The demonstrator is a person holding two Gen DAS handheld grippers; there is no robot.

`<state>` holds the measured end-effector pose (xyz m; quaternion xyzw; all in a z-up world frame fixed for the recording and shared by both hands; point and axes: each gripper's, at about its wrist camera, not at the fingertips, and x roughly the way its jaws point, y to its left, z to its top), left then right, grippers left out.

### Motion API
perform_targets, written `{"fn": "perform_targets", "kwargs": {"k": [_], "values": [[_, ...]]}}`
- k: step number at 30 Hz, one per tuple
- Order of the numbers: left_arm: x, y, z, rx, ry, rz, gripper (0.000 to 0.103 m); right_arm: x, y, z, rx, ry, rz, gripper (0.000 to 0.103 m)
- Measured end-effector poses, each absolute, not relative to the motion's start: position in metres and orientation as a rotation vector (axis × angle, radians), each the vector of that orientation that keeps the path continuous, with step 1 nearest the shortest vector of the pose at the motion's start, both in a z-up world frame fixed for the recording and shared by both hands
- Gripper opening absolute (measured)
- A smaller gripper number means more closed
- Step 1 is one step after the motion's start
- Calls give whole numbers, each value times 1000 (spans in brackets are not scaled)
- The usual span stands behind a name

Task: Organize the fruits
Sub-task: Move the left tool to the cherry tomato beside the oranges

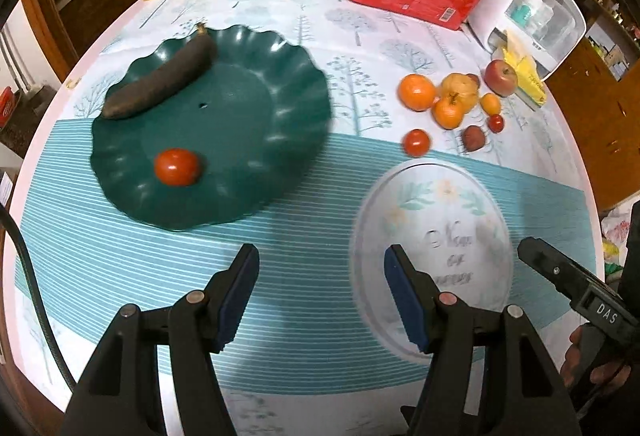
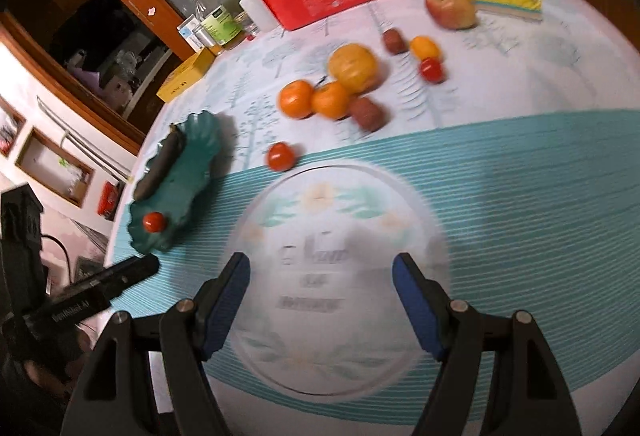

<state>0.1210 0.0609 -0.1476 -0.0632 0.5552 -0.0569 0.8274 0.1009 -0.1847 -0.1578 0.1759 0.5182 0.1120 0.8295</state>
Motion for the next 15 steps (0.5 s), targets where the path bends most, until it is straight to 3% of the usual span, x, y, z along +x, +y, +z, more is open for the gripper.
{"fn": "perform_targets", "kwargs": {"k": [15], "values": [[145,-11,-143,-73,1143,-84,76,131,-276,-132,171,1017,235,74]]}}
